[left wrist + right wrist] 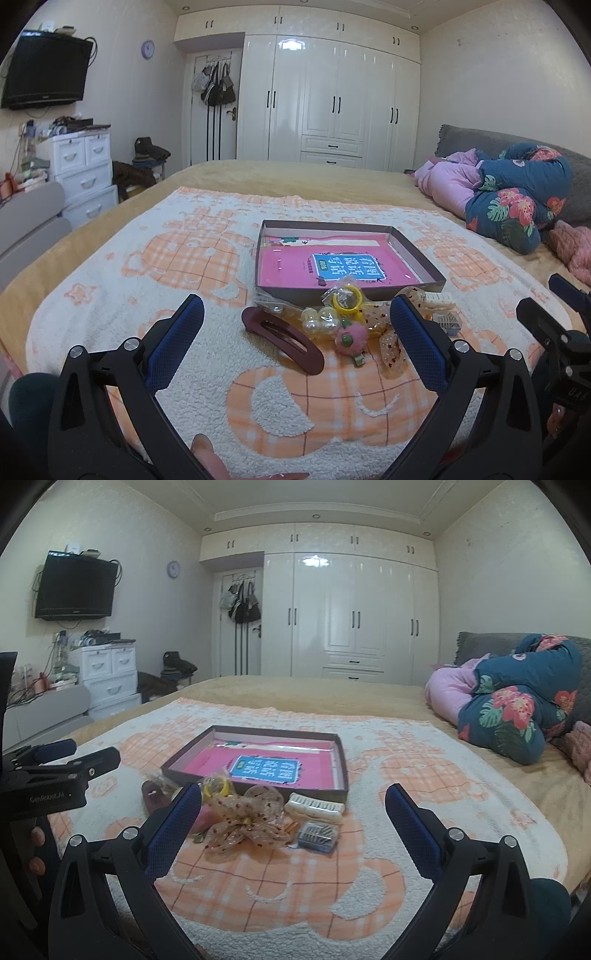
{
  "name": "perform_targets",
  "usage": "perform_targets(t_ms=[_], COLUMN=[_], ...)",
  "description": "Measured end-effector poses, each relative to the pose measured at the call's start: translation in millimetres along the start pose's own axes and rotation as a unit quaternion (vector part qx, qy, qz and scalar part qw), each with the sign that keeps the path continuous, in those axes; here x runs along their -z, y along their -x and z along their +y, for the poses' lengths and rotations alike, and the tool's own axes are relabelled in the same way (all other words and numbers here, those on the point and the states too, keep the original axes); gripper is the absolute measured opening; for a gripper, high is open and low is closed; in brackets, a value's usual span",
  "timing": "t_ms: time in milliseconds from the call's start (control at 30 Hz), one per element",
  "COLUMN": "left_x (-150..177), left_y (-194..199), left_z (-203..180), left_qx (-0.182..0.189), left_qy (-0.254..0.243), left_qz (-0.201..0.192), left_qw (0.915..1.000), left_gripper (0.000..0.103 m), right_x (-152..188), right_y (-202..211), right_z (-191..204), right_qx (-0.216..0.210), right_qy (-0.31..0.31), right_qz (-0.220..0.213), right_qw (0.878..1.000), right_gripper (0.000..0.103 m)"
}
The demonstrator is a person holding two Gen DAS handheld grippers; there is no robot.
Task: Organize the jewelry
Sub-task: 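Grasp the sheer dotted bow with the right gripper while the left gripper grasps the clear bag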
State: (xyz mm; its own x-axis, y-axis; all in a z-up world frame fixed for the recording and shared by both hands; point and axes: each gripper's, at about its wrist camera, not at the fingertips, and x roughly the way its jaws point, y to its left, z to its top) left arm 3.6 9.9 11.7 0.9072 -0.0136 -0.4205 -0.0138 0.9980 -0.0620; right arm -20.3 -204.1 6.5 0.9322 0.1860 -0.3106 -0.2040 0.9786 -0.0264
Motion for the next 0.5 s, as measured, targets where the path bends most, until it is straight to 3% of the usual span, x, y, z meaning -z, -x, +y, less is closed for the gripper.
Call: perform_targets(t_ms=[500], left_x=[6], left_y=[-34], left_z=[47], left_qx=[-0.014], left_qy=[0.057], left_qz=[0.050], left_qw=[0.9970], left_gripper=[0.093], right_x=[0], right_y=[-57], right_z=[35], right_qx=[-0.084], right_qy=[0.042], right_qz=[0.072], right_qw=[0.993], right_gripper=[0.097])
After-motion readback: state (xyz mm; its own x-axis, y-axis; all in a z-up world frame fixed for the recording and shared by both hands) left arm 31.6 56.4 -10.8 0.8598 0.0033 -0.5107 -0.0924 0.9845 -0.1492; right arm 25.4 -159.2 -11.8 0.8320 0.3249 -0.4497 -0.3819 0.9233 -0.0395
